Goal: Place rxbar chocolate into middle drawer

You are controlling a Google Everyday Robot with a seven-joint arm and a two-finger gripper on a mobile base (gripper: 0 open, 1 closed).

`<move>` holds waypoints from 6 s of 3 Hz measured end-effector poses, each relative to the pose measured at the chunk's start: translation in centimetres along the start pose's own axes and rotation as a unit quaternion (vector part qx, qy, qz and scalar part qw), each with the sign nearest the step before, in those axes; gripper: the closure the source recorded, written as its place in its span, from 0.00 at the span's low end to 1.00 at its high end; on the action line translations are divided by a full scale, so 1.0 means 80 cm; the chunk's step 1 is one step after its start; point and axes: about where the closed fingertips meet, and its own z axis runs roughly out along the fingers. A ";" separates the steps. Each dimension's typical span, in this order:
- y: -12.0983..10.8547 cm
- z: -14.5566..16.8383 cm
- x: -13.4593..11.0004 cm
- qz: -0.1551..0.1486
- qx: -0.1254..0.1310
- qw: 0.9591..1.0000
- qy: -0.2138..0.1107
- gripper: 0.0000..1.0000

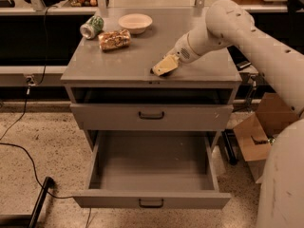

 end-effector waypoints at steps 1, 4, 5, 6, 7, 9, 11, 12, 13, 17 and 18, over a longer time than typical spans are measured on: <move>0.000 0.000 0.000 0.000 0.000 1.000 0.000 0.80; 0.105 -0.020 -0.042 -0.180 0.023 0.983 0.027 1.00; 0.115 -0.025 -0.045 -0.193 0.005 0.981 0.014 1.00; 0.121 -0.038 -0.045 -0.189 -0.037 0.981 -0.028 1.00; 0.131 -0.067 -0.029 -0.185 -0.065 0.978 -0.066 1.00; 0.108 -0.127 0.090 -0.158 -0.045 0.986 0.001 1.00; 0.063 -0.144 0.178 -0.144 -0.046 0.987 0.056 1.00; 0.074 -0.137 0.186 -0.129 -0.055 0.989 0.048 1.00; 0.116 -0.141 0.192 -0.110 -0.062 0.992 0.026 1.00; 0.210 -0.055 0.254 -0.085 -0.114 0.990 0.011 1.00; 0.203 0.015 0.290 -0.094 -0.104 0.990 0.004 1.00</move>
Offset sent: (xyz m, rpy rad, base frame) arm -0.0843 0.0708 0.0438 -0.2849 -0.2786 0.2731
